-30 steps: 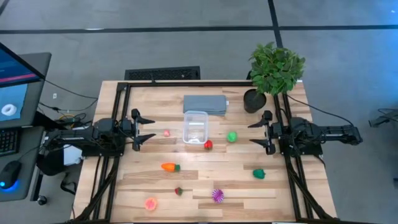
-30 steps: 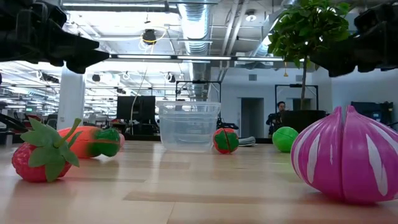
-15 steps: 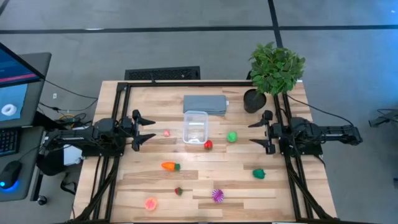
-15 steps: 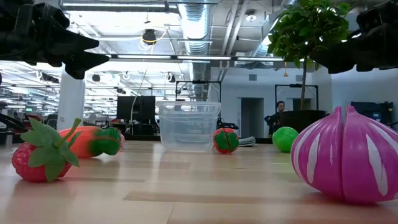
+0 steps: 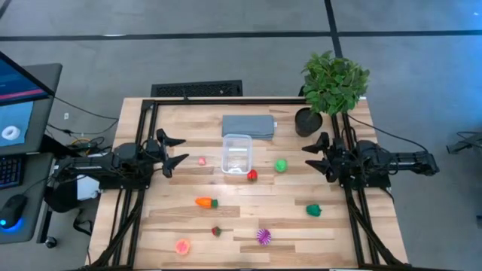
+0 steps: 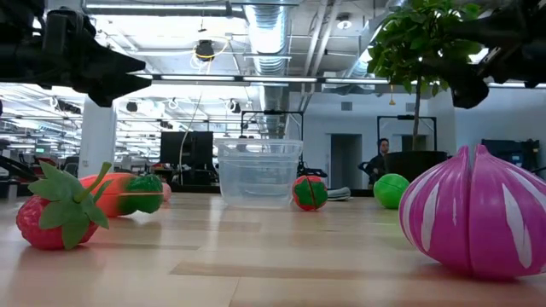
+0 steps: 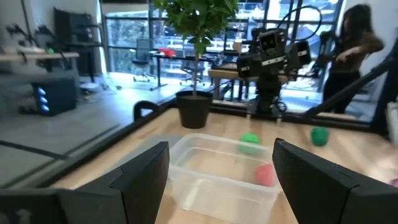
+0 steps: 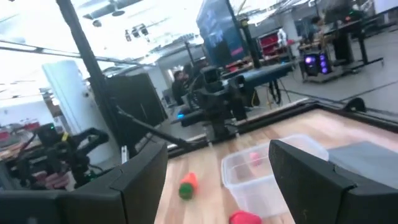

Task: Pick and placing Produce into tupperware
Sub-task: Put the top pink peach into the transparent bin

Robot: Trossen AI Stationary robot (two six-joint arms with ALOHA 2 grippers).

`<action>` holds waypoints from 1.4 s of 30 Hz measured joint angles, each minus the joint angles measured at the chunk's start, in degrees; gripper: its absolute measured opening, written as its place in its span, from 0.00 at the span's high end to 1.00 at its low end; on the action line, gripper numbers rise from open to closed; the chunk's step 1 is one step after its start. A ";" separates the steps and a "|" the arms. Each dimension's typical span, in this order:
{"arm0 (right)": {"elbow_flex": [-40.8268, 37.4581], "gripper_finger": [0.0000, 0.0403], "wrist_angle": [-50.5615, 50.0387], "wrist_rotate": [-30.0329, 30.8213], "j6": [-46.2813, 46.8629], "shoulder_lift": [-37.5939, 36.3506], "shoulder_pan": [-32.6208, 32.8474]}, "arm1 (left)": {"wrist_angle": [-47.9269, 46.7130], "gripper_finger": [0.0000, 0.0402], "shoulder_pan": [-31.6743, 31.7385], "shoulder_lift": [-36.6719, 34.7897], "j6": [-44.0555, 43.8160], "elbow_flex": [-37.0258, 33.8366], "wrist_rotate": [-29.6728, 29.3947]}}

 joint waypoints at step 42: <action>-0.04 0.24 -1.02 8.69 -7.28 17.03 4.92 | 6.97 0.32 0.15 37.41 4.56 0.09 -7.77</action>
